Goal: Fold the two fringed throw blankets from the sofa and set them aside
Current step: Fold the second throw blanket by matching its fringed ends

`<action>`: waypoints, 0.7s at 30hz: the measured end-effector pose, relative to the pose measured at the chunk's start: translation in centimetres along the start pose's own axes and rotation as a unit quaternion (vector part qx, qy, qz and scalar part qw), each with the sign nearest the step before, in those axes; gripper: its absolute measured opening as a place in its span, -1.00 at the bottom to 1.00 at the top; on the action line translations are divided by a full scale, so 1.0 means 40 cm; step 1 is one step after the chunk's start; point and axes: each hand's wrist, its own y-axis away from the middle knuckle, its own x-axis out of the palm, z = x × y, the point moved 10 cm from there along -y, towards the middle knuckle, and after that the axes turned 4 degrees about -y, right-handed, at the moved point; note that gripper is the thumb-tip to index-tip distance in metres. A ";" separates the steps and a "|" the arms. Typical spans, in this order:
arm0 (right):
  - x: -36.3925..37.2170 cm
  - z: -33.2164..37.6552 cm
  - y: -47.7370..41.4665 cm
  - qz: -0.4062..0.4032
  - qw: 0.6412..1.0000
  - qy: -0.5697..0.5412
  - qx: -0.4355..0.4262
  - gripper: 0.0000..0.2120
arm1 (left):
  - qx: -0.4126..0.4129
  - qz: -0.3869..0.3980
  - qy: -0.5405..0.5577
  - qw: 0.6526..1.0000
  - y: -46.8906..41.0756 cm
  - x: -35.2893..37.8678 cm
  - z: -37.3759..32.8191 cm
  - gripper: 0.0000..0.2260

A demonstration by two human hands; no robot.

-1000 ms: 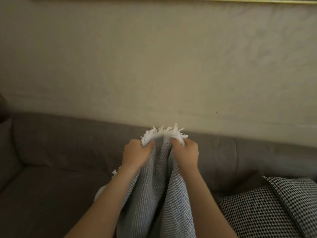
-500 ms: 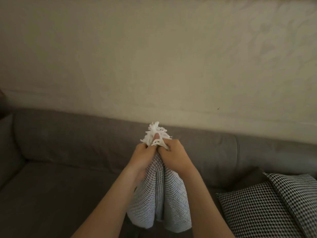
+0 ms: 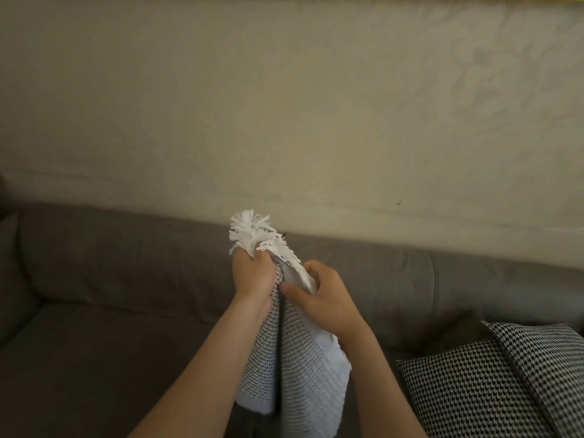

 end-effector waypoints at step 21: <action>0.034 0.061 0.075 -0.213 0.938 0.172 -0.212 -0.72 | -0.021 0.052 -0.029 0.998 -0.044 -0.019 -0.057 -0.64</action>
